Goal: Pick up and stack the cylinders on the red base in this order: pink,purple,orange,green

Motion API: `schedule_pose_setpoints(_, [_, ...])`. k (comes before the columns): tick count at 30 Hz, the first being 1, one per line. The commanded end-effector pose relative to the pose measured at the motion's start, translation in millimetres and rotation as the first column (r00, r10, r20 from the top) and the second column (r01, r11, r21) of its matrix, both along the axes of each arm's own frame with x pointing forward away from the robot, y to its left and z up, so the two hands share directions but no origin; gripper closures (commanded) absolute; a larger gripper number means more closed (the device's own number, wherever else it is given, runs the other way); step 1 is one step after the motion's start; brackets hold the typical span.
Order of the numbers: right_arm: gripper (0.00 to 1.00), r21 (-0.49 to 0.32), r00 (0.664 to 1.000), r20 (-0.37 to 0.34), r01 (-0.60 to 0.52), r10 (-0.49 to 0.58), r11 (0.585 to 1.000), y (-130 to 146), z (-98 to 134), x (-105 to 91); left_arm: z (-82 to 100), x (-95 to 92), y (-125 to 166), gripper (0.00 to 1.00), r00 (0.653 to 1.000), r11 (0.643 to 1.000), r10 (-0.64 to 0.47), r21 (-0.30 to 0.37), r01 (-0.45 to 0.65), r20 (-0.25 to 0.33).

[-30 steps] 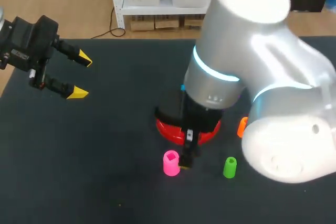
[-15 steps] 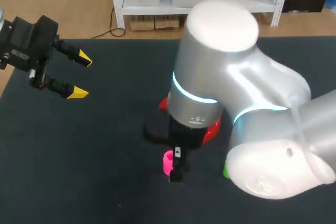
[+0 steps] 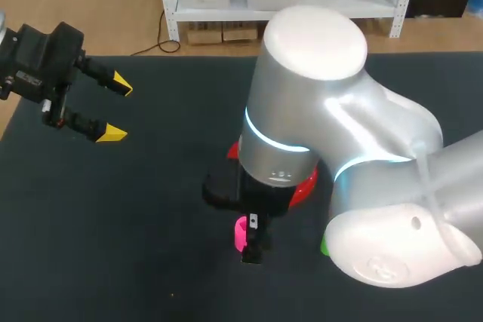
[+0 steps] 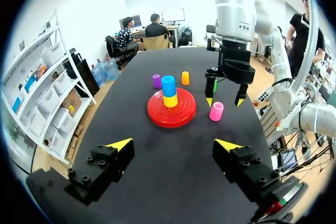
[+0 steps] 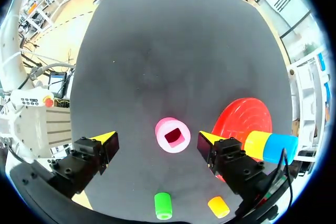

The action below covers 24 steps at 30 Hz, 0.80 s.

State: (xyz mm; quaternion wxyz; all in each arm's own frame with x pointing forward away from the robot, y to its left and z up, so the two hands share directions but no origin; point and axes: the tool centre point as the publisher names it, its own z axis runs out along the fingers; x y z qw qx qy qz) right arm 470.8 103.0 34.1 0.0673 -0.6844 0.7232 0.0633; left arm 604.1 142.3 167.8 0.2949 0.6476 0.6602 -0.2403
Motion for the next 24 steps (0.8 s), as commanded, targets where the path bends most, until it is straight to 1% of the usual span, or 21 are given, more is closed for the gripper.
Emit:
schedule_pose_setpoints(1, [0.0,0.001,1.0,0.002,0.001,-0.001,1.0,-0.7,0.5,-0.7,-0.9,-0.6,0.7,0.0,1.0,1.0,0.0,-0.003,0.0,0.004])
schedule_pose_setpoints(7, [0.0,0.001,1.0,0.002,0.001,-0.001,1.0,-0.7,0.5,-0.7,-0.9,-0.6,0.7,0.0,1.0,1.0,0.0,-0.003,0.0,0.004])
schedule_pose_setpoints(16, [0.0,-0.057,1.0,0.002,-0.015,0.016,0.998,-2.3,-3.1,7.1,-0.9,-0.6,0.7,0.0,1.0,1.0,0.0,-0.003,0.0,0.004])
schedule_pose_setpoints(24, [0.0,-0.05,0.999,-0.031,-0.026,0.024,0.998,5.8,-3.8,9.1,-0.9,-0.6,0.7,0.0,1.0,1.0,0.0,-0.003,0.0,0.004])
